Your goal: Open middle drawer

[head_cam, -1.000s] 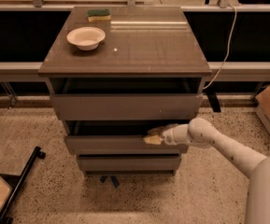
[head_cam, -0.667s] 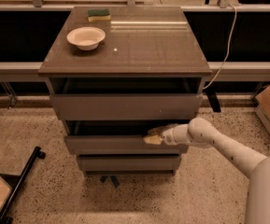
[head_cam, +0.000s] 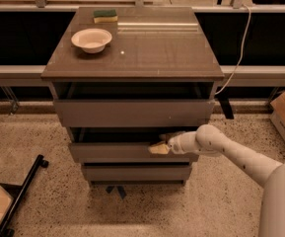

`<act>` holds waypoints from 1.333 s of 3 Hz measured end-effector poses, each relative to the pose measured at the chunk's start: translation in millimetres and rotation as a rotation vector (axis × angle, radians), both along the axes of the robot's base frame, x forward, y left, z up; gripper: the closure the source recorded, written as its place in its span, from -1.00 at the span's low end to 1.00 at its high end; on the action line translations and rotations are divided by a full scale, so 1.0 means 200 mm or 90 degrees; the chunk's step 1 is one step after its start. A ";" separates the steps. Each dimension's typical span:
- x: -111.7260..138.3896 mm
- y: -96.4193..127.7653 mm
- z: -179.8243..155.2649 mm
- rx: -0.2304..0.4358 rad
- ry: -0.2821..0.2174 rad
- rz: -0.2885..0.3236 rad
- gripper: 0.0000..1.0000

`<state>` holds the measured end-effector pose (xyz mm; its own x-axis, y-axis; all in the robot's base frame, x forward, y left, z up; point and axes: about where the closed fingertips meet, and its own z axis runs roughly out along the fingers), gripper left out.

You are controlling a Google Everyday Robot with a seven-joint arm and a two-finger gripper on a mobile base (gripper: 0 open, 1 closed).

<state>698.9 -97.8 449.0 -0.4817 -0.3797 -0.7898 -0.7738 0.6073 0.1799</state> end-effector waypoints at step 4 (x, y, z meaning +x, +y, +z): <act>-0.21 -0.13 -0.04 -0.064 0.085 -0.032 -0.16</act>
Offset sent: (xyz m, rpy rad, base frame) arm -0.0542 -0.0393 0.0000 -0.1261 0.1250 -0.0827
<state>656.8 -123.2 440.8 -0.5996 -0.4271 -0.6767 -0.7159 0.6643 0.2150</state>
